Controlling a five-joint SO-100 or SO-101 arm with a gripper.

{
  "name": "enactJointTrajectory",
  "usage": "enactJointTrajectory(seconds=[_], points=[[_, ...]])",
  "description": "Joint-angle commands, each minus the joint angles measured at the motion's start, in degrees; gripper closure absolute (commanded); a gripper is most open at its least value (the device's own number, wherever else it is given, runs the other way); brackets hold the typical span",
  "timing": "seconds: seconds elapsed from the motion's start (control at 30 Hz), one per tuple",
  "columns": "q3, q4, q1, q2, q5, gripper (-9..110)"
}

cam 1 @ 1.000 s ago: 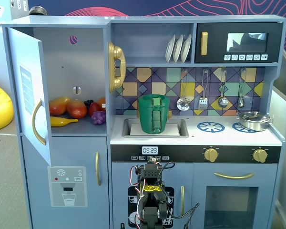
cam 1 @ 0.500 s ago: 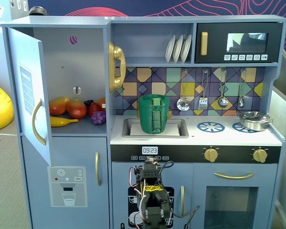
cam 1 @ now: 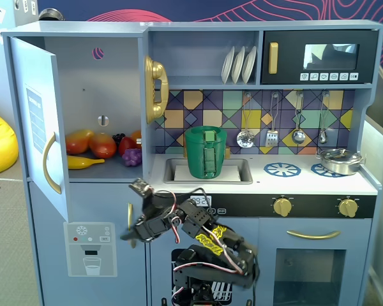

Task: Close the left cabinet door

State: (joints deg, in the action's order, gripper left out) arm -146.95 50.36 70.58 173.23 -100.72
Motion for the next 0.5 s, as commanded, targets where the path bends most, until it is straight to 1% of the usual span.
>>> enactJointTrajectory(seconds=[0.0,0.2,0.37,0.47], points=[[5.0,-13.2,15.1,-4.0,-7.1,102],[11.3,-32.1,26.3,-18.5,-11.0,102],[18.7,-42.9,32.5,-32.5,-15.0,102],[25.9,-45.4,35.2,-41.2,-16.4,102]])
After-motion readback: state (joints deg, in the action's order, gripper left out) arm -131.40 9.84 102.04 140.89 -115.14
